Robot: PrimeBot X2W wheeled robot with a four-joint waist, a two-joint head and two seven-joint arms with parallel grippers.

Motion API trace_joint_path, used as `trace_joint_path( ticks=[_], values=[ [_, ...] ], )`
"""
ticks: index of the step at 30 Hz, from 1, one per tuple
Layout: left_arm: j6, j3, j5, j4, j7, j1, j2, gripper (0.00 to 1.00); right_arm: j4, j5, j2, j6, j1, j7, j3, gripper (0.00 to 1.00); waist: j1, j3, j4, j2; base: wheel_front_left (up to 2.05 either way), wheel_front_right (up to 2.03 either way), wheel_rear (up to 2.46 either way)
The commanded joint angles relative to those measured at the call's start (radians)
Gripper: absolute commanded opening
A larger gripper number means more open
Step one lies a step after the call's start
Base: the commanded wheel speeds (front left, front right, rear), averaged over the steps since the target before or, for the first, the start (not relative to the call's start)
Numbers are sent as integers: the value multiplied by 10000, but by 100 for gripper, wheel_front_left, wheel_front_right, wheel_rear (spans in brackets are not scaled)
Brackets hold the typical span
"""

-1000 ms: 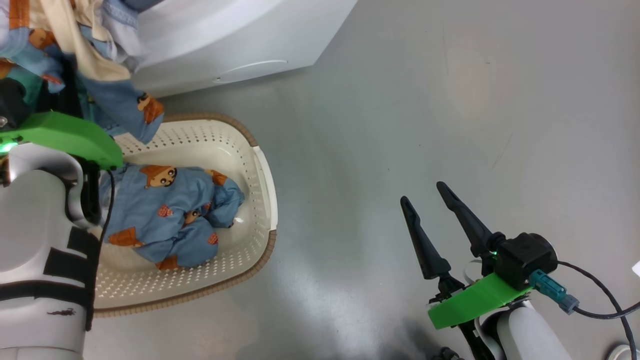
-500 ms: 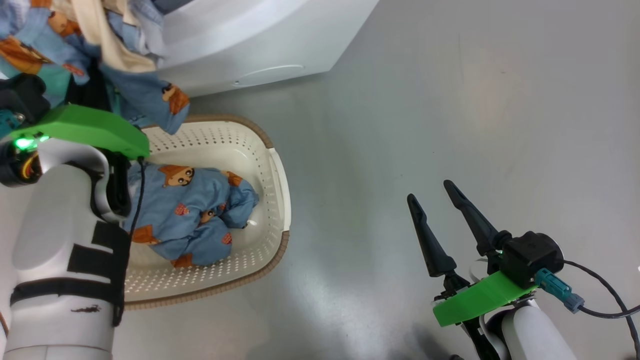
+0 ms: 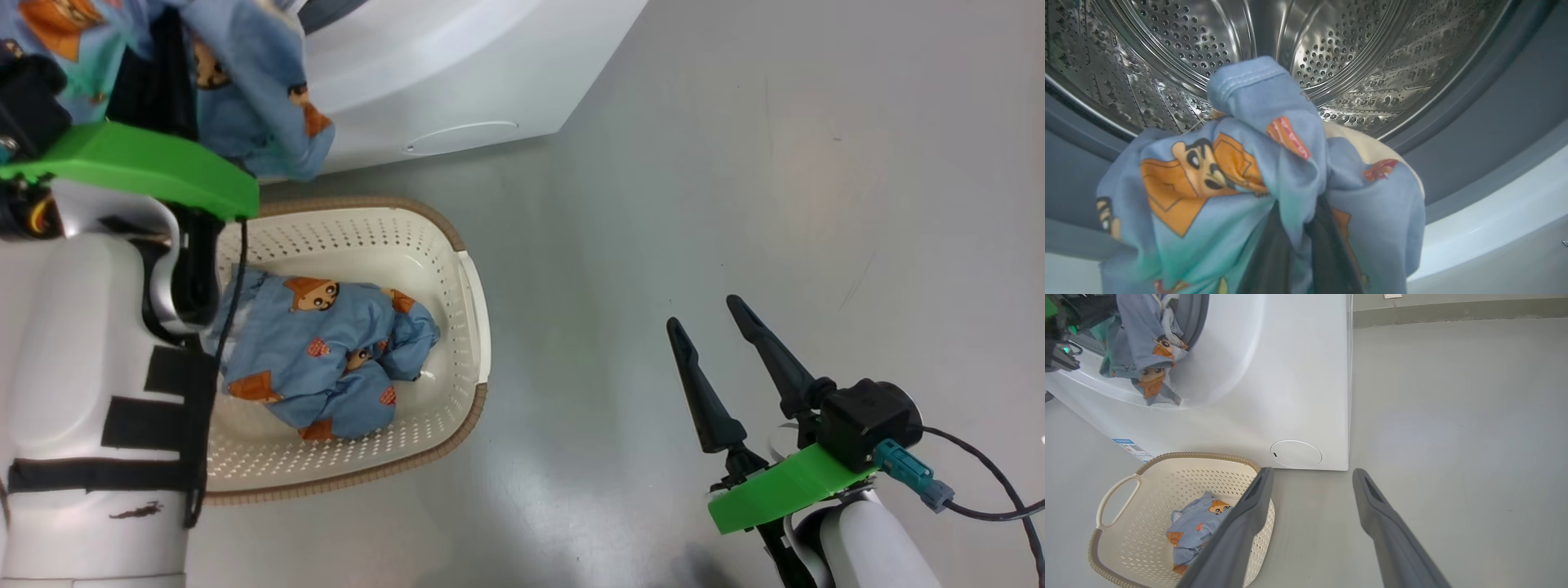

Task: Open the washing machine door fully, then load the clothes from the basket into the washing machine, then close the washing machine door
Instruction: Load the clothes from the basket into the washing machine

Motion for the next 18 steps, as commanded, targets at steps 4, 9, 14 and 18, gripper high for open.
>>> trace_joint_path(
  ticks=[4,9,14,18],
  values=[
    [271,219,7,-750,361,29,526,0,-158,24,-20,16,198,-120,356,100,0,-7,-133,0,0,0,0],
    [483,261,149,-749,625,-543,818,0,-121,89,-20,16,207,-120,468,100,0,47,-369,0,0,0,0],
    [683,314,365,-194,674,-1264,1165,0,-74,196,-20,16,243,-120,651,100,0,7,-721,0,0,0,0],
    [792,318,555,457,586,-1830,1435,0,-45,296,-20,16,305,-120,802,100,0,-65,-993,0,0,0,0]
  ],
)
